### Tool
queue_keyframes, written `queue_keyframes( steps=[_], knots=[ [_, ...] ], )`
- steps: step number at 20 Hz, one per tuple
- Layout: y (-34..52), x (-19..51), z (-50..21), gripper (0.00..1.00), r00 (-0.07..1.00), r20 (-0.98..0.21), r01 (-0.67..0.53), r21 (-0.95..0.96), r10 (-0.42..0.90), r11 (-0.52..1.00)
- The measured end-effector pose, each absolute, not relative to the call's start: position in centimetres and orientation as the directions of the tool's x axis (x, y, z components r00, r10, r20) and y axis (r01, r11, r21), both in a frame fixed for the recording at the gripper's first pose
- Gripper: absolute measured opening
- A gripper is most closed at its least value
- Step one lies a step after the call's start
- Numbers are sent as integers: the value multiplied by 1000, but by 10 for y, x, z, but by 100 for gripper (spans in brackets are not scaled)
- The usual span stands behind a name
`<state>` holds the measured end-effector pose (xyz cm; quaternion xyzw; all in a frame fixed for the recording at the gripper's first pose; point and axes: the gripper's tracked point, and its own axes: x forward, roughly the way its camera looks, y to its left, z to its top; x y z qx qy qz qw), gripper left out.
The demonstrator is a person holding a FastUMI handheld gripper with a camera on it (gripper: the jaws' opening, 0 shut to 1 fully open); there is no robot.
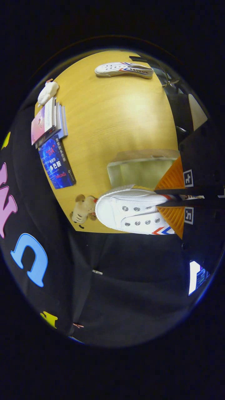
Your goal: Open the storage box then place both shoes into the box .Put the left shoe in first, then the right shoe, with the right side of both shoes facing outward in a uniform manner.
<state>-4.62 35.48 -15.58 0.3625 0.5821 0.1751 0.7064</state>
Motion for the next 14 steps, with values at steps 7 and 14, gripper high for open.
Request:
queue_keyframes(
  steps=[7, 14],
  knots=[
    [402, -56, -210, 8, 186, -785, 192, 618, 590, 762],
    [430, -57, -241, 8, 155, -820, 216, 572, 551, 791]
  ],
)
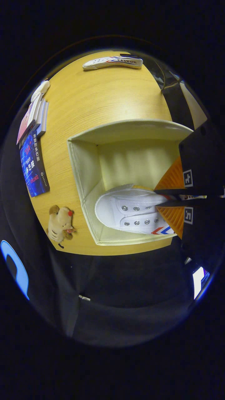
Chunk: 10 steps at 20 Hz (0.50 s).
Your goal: Open the storage box then place both shoes into the box .Put the left shoe in first, then the right shoe, with the right side of both shoes facing outward in a uniform manner.
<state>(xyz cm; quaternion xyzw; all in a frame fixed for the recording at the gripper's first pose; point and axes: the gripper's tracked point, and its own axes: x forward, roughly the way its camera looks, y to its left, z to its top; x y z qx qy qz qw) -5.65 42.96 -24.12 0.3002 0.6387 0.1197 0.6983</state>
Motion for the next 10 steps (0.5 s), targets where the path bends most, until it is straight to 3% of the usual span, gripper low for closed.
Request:
queue_keyframes(
  steps=[6, 8, 10],
  knots=[
    [441, -54, -251, 10, 176, -799, 215, 601, 575, 770],
    [447, -46, -237, 30, 211, -755, 213, 655, 621, 725],
    [443, -39, -228, 56, 235, -743, 174, 666, 626, 725]
  ],
)
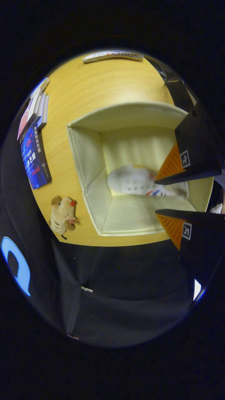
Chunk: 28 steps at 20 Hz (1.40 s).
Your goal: Open the storage box then place both shoes into the box .Put the left shoe in first, then the right shoe, with the right side of both shoes facing outward in a uniform manner.
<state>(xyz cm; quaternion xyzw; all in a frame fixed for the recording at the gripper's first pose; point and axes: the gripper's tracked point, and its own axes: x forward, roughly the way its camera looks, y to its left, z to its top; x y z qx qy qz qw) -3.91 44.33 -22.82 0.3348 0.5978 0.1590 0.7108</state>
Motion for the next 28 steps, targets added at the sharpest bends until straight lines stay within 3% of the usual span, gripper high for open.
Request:
queue_keyframes(
  steps=[2, 5, 11, 16, 24, 28],
  knots=[
    [434, -37, -222, 76, 252, -732, 142, 676, 634, 724],
    [417, -37, -207, 91, 277, -702, 113, 701, 656, 704],
    [322, -21, -164, 91, 451, -640, 12, 701, 622, 713],
    [191, -14, -171, 91, 555, -674, 81, 627, 487, 775],
    [7, -49, -276, 91, 471, -821, 319, 501, 324, 805],
    [-53, -69, -338, 91, 394, -879, 367, 418, 268, 831]
  ],
)
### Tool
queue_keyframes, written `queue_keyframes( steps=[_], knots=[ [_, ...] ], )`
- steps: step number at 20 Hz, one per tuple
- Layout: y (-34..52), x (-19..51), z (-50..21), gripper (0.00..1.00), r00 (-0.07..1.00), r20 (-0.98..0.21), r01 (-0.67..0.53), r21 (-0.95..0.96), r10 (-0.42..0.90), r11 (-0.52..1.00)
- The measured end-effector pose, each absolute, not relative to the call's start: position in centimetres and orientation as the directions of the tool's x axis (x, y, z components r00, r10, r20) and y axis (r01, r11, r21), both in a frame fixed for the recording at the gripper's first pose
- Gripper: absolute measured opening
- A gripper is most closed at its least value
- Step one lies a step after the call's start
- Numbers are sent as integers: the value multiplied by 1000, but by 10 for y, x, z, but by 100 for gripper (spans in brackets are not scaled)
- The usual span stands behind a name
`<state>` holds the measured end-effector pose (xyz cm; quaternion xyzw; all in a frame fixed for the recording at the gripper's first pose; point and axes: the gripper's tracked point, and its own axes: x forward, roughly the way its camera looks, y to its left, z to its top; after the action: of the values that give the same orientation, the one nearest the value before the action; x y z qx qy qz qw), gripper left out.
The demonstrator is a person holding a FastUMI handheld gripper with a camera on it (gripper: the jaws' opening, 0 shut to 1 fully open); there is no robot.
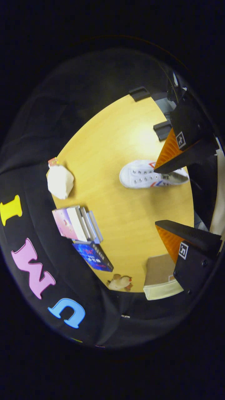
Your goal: Open the storage box then place both shoes into the box .Put the left shoe in first, then the right shoe, with the right side of both shoes facing outward in a uniform manner.
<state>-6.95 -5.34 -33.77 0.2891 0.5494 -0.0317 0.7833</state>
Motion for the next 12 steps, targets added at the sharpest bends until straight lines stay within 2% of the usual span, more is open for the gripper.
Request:
queue_keyframes(
  steps=[8, 9, 12],
  knots=[
    [-56, -100, -442, 86, 202, -926, 347, 373, 320, 860],
    [-54, -99, -449, 81, 192, -926, 352, 375, 326, 858],
    [-50, -98, -467, 80, 177, -930, 353, 365, 321, 862]
  ],
)
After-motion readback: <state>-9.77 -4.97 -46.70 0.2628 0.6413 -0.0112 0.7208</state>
